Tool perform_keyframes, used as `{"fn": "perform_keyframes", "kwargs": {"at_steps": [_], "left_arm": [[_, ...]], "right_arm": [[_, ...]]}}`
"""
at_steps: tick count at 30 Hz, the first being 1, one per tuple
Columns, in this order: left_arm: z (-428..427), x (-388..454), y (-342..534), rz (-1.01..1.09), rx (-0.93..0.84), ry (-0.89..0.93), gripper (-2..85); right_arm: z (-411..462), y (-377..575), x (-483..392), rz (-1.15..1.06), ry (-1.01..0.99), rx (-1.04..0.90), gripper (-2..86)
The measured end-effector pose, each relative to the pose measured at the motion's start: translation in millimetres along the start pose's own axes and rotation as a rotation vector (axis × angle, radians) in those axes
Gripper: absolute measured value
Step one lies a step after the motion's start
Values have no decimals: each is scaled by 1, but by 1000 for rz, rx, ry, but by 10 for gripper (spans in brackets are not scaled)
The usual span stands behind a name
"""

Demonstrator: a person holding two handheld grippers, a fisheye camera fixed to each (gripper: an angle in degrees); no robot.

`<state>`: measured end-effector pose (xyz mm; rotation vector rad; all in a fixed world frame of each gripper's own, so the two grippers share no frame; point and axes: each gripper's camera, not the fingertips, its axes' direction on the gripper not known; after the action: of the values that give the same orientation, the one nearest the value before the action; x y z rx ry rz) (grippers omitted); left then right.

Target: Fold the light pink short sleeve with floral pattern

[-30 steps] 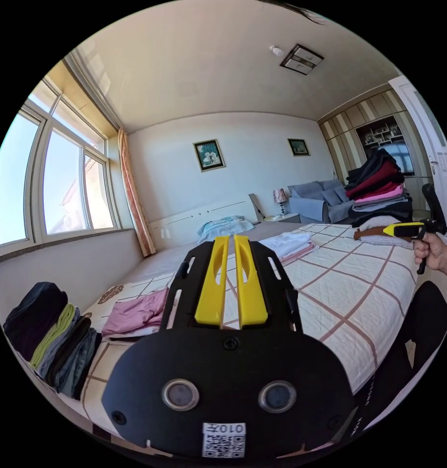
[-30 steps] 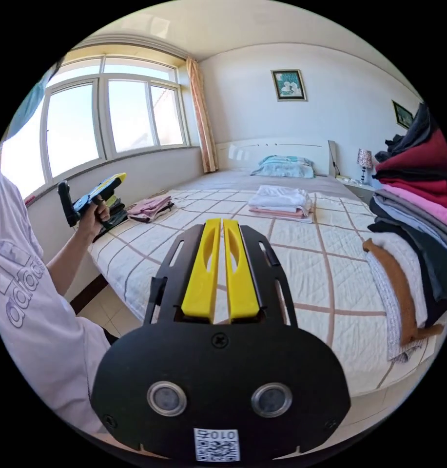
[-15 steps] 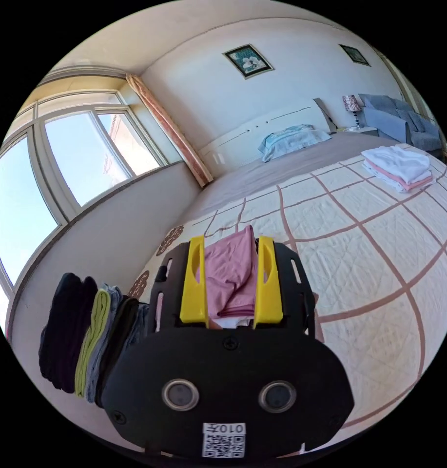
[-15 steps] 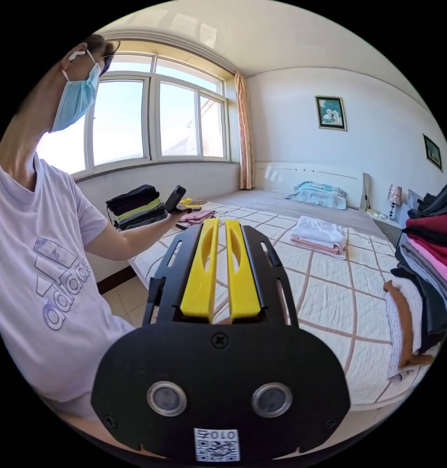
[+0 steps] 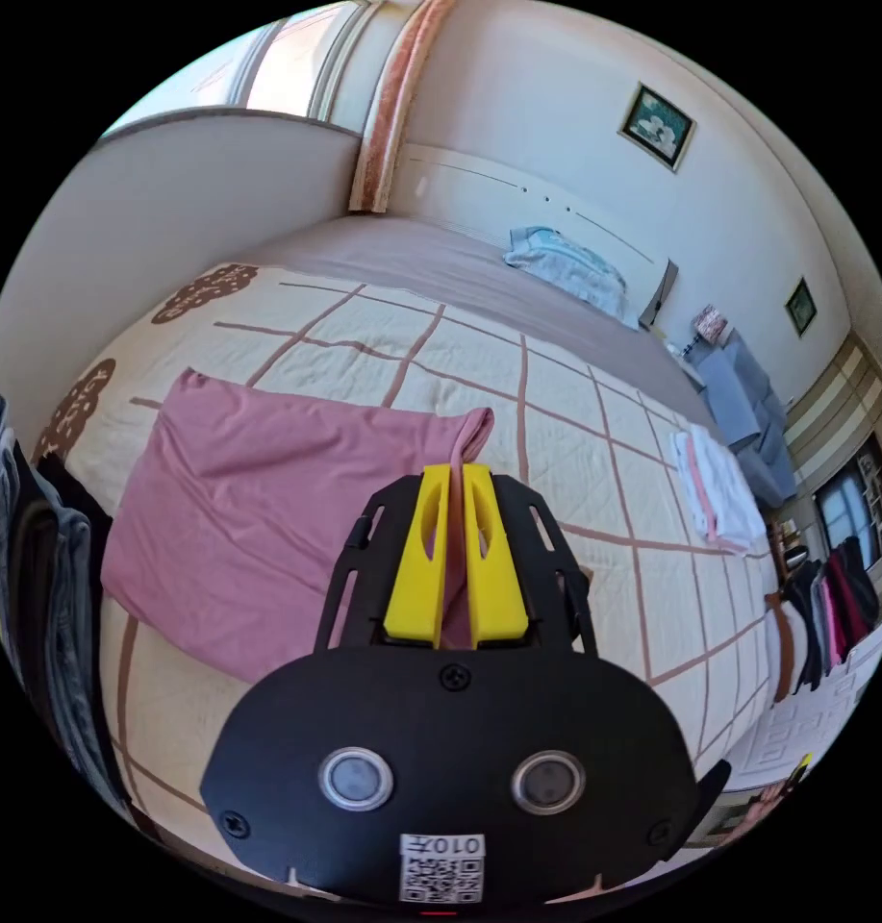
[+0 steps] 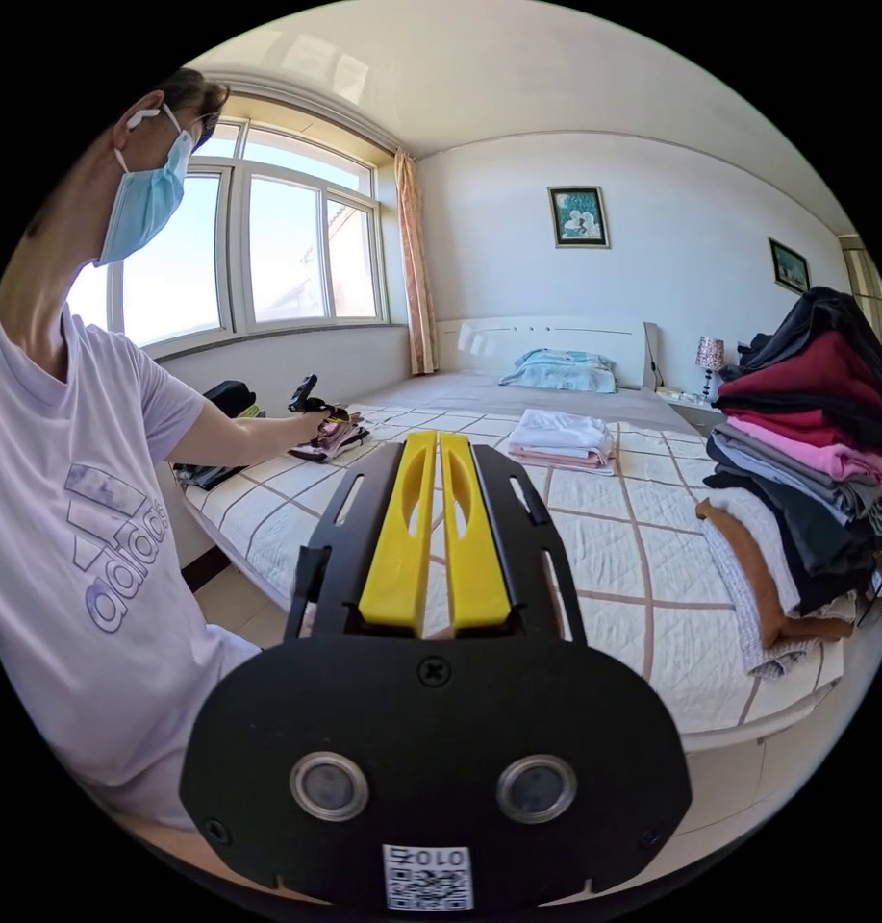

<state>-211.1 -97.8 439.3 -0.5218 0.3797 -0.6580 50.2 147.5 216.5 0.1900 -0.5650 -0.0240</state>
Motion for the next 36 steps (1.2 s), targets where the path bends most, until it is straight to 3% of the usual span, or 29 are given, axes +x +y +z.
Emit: {"fn": "perform_keyframes", "kwargs": {"at_steps": [8,13,19,21,25,28,31,33,36], "left_arm": [[-55,-59,-8,-110,108,149,1],[-99,-34,-28,-110,192,180,0],[-178,102,-31,368,217,322,0],[-212,158,7,577,231,464,-1],[-230,209,68,712,237,773,-1],[-185,249,118,743,74,785,-1],[-92,279,185,748,-233,753,-1],[-25,278,241,656,-439,846,-1],[2,261,280,511,-493,943,-1]], "right_arm": [[19,-17,35,16,-86,16,30],[15,-28,45,-1,-79,15,30],[0,-28,66,50,-56,21,30],[-5,-30,71,60,-42,32,31],[-7,-33,78,59,-31,38,35],[13,-33,86,96,-50,-26,53],[51,-20,99,170,-76,-172,77],[67,-4,105,225,-71,-244,83],[75,25,111,296,-43,-297,89]]}}
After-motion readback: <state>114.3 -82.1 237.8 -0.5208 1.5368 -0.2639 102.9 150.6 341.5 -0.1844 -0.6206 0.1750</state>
